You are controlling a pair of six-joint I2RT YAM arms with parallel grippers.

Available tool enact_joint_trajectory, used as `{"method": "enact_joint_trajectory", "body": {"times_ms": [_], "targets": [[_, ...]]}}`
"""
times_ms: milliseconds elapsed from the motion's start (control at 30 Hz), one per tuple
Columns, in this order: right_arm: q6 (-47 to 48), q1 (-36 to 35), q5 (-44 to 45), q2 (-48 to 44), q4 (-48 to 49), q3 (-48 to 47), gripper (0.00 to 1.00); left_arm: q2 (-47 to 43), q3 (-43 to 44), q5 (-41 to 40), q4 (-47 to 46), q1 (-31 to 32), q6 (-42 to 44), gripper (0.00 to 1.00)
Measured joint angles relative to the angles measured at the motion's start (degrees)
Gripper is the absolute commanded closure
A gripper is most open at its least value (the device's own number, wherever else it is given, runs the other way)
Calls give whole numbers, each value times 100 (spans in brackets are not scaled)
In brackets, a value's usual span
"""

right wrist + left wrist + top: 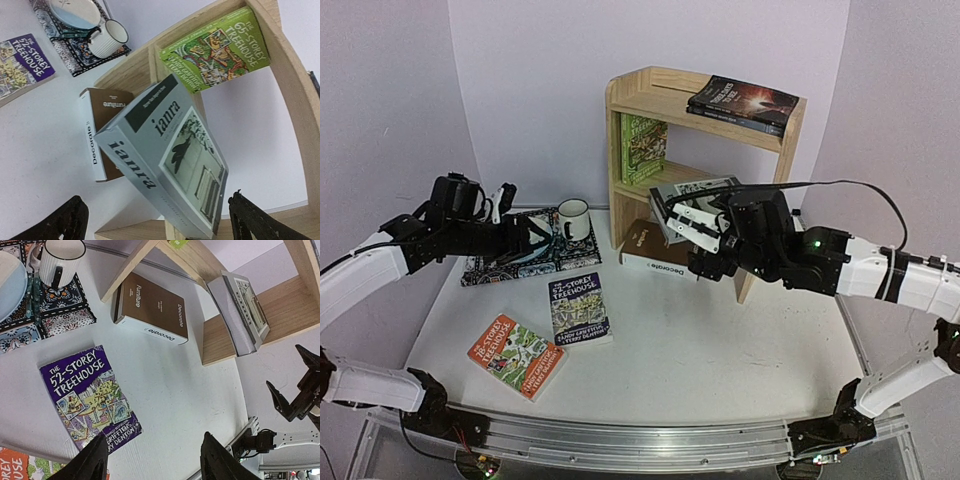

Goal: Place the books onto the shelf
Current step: Adjust the book on the shelf.

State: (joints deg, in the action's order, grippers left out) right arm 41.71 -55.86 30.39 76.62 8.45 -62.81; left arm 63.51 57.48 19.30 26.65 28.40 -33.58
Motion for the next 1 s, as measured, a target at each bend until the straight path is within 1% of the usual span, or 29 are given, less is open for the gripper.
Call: {"method": "enact_joint_trajectory", "body": {"times_ms": [33,67,167,333,467,600,667,800,1000], "targets": [[-115,33,-111,1,-94,1,2,43,-69,10,-126,29,-3,14],[-238,81,-224,0,-185,1,2,98,-118,4,-252,70,-30,11],[-623,324,-612,8,-488,-23,4,319,-146,-42,-648,289,-65,8],[-1105,733,-1168,264,-962,-423,9,935,91,-278,-1077,858,162,8],[-1317,858,-1392,576,-1095,-818,14,1336,270,-420,-1339,1157,370,9],[-1416,930,-1480,859,-1156,-1138,17,1601,413,-487,-1600,1205,438,9],[-1425,961,-1479,993,-1177,-1260,21,1672,441,-507,-1721,1204,468,9],[-1412,1025,-1404,1332,-1213,-1549,28,1687,445,-562,-1826,1205,515,9],[-1431,1118,-1321,1850,-1275,-2003,34,1671,443,-707,-1842,1205,562,9]]}}
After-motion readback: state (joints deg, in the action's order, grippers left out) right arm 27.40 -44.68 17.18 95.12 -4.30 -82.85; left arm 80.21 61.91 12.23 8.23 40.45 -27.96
